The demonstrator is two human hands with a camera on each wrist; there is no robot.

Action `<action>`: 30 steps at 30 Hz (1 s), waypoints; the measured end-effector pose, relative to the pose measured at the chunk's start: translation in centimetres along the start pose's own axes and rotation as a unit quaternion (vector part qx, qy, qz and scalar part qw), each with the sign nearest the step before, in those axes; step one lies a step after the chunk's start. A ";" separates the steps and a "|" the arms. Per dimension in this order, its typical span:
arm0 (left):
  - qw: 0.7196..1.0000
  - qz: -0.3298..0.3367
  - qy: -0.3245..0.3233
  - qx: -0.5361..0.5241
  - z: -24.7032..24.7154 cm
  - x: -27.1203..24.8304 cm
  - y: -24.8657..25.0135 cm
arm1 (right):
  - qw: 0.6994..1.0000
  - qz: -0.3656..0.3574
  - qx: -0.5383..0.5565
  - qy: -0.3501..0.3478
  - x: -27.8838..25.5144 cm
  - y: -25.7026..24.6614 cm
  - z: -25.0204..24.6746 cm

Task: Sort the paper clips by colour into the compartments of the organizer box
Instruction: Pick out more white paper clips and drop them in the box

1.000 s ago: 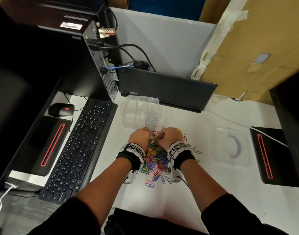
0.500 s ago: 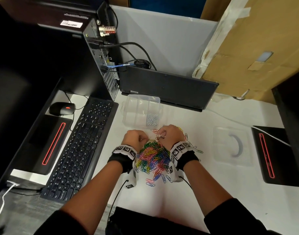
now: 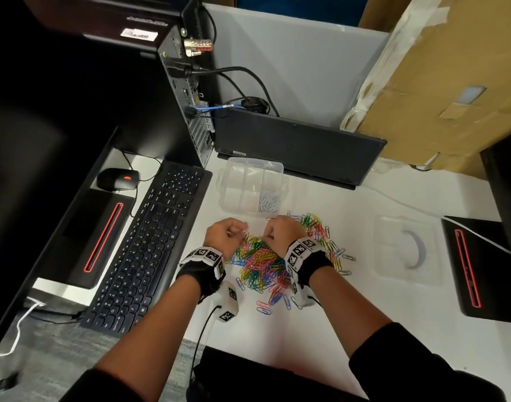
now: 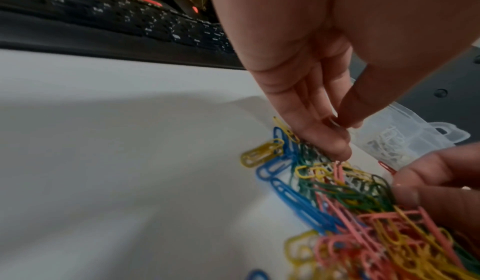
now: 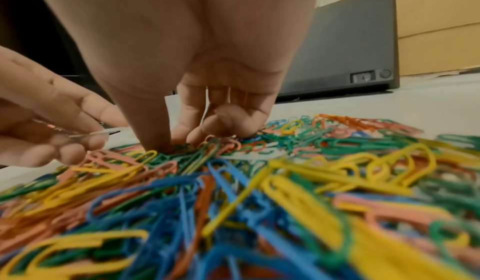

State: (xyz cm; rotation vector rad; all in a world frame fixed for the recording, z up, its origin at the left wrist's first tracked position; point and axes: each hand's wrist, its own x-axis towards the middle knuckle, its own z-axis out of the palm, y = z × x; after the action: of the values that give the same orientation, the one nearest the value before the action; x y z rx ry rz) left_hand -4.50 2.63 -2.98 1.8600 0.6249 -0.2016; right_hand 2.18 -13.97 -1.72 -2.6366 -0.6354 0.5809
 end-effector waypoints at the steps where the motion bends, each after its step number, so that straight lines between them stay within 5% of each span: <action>1: 1.000 -0.003 -0.009 -0.015 0.1 -0.1 0.0 | 1.000 -0.002 0.000 -0.008 0.0 0.2 -0.1; 5: 0.998 -0.005 -0.043 -0.034 0.5 0.0 -0.2 | 0.987 0.041 0.157 -0.006 -0.1 1.9 -0.4; 10: 0.999 -0.008 -0.031 0.009 1.2 0.0 0.9 | 0.934 0.099 0.340 -0.037 -1.4 4.6 -0.7; 12: 0.999 -0.013 -0.026 0.020 1.6 -0.1 1.1 | 0.890 0.123 0.433 -0.073 -2.0 5.4 -0.8; 16: 0.999 -0.017 -0.023 -0.019 1.9 0.0 0.8 | 0.747 0.177 0.636 -0.080 -3.0 5.7 -2.0; 21: 0.994 0.009 -0.030 0.104 1.0 -0.5 1.1 | 0.678 0.202 0.706 -0.038 -2.3 6.1 -2.8; 24: 0.966 0.069 -0.044 0.244 1.0 -0.5 0.4 | 0.640 0.203 0.741 -0.033 -1.9 6.0 -3.1; 28: 0.962 0.072 -0.035 0.262 1.5 -0.5 0.0 | 0.633 0.205 0.746 -0.035 -1.3 5.9 -2.9; 30: 0.967 0.072 -0.032 0.241 1.6 -0.6 -0.1 | 0.734 0.198 0.650 0.001 -0.7 5.9 -2.6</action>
State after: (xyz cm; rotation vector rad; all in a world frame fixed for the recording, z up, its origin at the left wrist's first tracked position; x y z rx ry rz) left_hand -4.85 0.99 -3.45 2.3469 0.4149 -0.3409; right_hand 4.85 -19.89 -1.81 -1.3617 0.3419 0.7410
